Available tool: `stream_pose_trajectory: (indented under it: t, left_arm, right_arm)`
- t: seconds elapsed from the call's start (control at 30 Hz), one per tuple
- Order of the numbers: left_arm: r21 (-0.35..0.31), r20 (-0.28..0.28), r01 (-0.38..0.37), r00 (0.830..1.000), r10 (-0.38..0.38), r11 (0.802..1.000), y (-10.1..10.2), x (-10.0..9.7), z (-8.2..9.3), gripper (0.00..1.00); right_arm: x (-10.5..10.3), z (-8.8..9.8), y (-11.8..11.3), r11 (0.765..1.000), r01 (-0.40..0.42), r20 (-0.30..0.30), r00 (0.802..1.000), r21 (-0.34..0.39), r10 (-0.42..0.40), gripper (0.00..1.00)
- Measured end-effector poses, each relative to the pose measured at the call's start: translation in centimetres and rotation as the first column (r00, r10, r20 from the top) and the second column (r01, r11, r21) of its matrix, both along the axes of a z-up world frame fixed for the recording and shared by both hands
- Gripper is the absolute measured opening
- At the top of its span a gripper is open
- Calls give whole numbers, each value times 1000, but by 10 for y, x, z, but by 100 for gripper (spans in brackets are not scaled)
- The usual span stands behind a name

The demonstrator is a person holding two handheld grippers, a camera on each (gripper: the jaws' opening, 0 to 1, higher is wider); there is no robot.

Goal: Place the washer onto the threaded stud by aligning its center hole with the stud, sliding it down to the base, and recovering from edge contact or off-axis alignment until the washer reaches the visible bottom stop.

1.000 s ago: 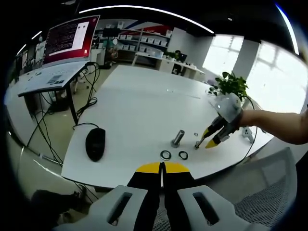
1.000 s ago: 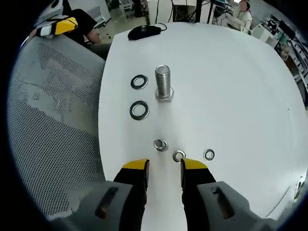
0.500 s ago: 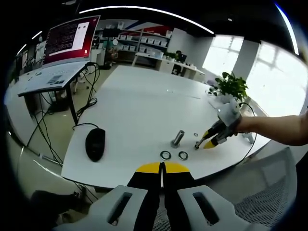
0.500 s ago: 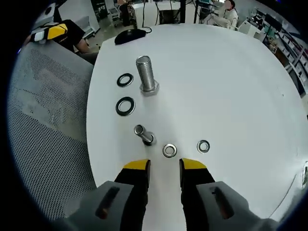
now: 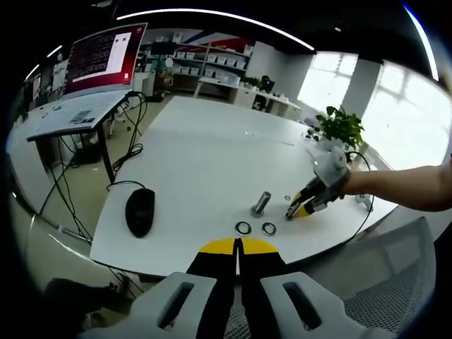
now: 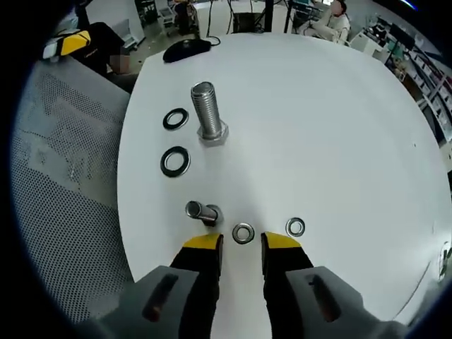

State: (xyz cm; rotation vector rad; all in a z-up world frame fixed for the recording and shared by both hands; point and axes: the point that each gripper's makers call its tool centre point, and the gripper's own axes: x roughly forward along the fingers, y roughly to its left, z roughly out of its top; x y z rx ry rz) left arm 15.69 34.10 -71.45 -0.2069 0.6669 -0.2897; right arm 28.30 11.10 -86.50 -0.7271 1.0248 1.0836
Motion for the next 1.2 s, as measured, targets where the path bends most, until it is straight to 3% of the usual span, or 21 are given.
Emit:
stream_pose_trajectory:
  t: [0.2, 0.67, 1.2]
  left_arm:
    - [-2, 3, -3, 1000, 3, 1000, 0, -1, 1, 0]
    - [2, -1, 1, 1000, -1, 1000, -2, -3, 2, 0]
    - [4, -4, 5, 1000, -5, 1000, -2, -2, 1, 0]
  right_arm:
    - [5, -3, 0, 1000, 15, 5, 1000, -5, -15, 16]
    - [2, -2, 0, 998, -18, 11, 1000, -55, 18, 16]
    - [1, -1, 0, 998, -17, 2, 1000, -52, 17, 14]
